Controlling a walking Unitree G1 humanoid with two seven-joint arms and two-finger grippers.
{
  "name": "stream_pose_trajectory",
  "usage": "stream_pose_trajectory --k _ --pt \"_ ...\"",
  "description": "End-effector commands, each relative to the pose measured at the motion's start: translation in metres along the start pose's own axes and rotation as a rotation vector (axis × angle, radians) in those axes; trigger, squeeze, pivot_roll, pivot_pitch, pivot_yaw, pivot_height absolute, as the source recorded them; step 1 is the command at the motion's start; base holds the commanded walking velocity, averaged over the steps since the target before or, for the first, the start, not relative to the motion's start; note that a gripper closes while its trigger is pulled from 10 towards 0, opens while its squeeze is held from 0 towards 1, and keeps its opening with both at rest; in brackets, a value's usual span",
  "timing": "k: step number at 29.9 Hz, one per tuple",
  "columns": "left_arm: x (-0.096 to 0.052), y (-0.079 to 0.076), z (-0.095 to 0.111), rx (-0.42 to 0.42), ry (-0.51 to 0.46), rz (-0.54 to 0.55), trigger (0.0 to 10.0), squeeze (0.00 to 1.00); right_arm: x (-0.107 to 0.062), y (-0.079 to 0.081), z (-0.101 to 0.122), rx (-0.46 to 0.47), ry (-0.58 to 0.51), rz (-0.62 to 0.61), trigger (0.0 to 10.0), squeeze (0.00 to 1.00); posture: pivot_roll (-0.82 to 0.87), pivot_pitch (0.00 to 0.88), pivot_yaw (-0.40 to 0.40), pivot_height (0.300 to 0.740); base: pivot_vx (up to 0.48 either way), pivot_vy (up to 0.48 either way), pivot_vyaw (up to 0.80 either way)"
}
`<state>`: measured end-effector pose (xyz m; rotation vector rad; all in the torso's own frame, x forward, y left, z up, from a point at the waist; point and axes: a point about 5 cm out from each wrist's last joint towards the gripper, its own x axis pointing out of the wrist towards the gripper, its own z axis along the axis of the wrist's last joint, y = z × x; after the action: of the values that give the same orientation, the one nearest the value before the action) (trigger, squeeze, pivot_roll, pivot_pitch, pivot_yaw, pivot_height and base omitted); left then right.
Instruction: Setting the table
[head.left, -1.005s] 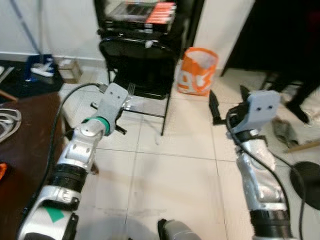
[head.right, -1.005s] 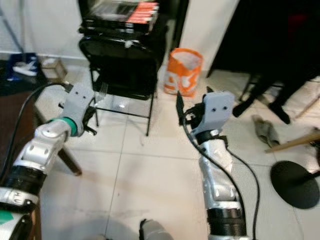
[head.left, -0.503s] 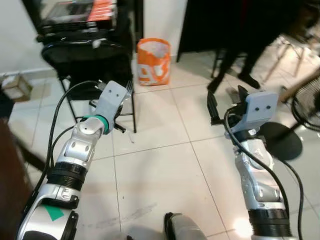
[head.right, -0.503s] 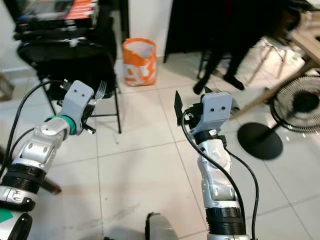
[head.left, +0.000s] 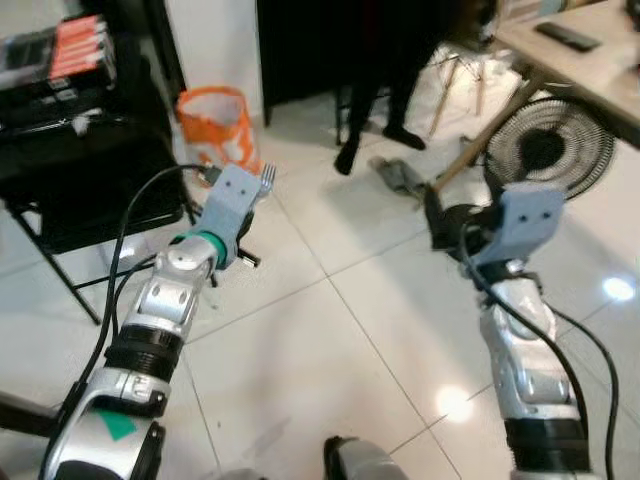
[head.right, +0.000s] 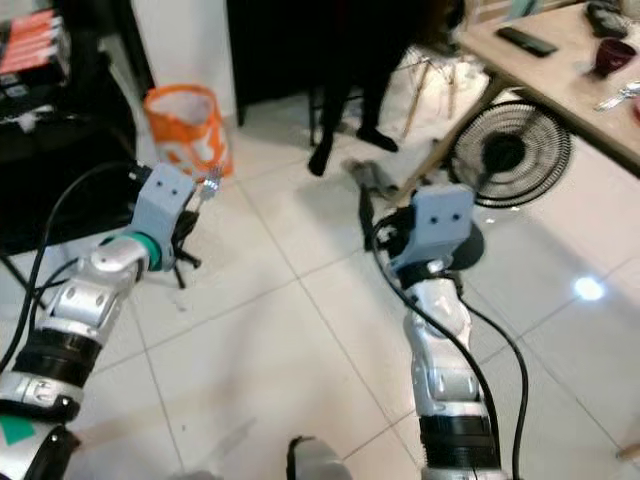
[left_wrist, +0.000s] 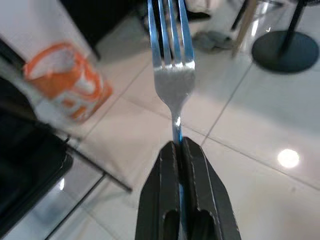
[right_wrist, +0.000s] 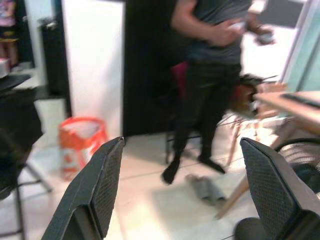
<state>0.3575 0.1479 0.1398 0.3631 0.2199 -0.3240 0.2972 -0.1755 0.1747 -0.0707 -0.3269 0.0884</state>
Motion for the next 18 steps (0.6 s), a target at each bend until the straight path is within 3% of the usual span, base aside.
stream_pose_trajectory --k 1,18 --pt "-0.0017 0.0017 -0.0075 -0.002 0.026 0.002 10.0 0.00 -0.0035 0.0025 -0.0051 0.010 0.023 0.005 10.0 0.00 0.00 0.000 0.060 0.740 0.000 0.000 -0.80" --pt "-0.0022 0.0013 -0.0068 -0.002 0.022 -0.001 10.0 0.00 -0.0036 0.0028 -0.0049 0.010 0.023 0.003 10.0 0.00 0.00 0.000 0.061 0.740 0.000 0.000 -0.80"
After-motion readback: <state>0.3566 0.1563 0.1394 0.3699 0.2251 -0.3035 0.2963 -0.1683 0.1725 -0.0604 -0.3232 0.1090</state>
